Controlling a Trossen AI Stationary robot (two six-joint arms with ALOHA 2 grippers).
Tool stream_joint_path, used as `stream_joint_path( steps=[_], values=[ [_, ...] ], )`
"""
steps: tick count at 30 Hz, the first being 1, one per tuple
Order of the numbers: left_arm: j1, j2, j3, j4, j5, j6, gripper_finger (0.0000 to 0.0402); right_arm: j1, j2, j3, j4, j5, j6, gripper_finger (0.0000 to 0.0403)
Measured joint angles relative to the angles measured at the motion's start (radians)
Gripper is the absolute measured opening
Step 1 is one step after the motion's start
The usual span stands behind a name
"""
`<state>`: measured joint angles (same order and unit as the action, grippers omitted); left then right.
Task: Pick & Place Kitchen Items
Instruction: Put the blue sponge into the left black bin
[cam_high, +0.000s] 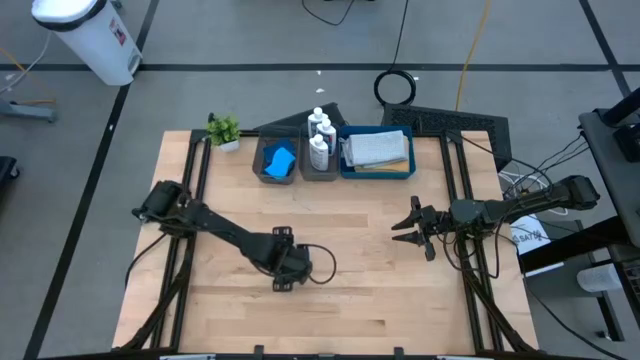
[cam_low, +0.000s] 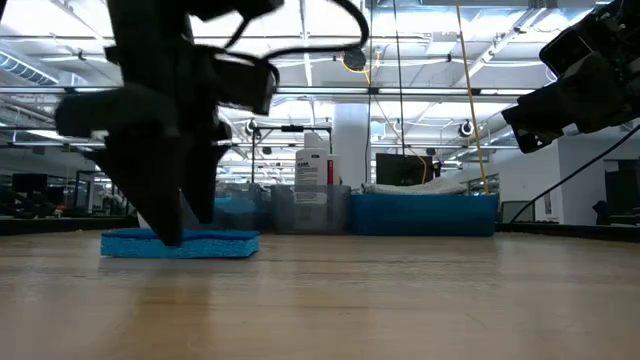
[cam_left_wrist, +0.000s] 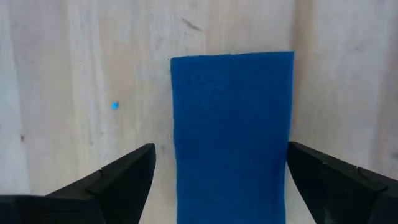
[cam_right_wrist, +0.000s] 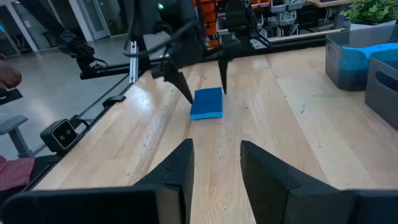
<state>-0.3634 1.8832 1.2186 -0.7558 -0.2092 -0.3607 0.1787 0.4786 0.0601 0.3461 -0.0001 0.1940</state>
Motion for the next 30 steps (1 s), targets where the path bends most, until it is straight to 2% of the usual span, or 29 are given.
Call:
stream_joint_path(
  steps=[6,13,30],
  values=[
    [0.035,0.035,0.000,0.008,0.054,0.022,0.0363,0.000,0.000,0.000,0.000,0.000,0.000,0.0100],
    [0.061,0.037,-0.037,0.107,0.134,0.045,0.0363,0.000,0.000,0.000,0.000,0.000,0.000,0.0100],
    [0.060,0.040,-0.041,0.116,0.130,-0.008,0.0363,0.000,0.000,0.000,0.000,0.000,0.000,0.0100]
  ],
)
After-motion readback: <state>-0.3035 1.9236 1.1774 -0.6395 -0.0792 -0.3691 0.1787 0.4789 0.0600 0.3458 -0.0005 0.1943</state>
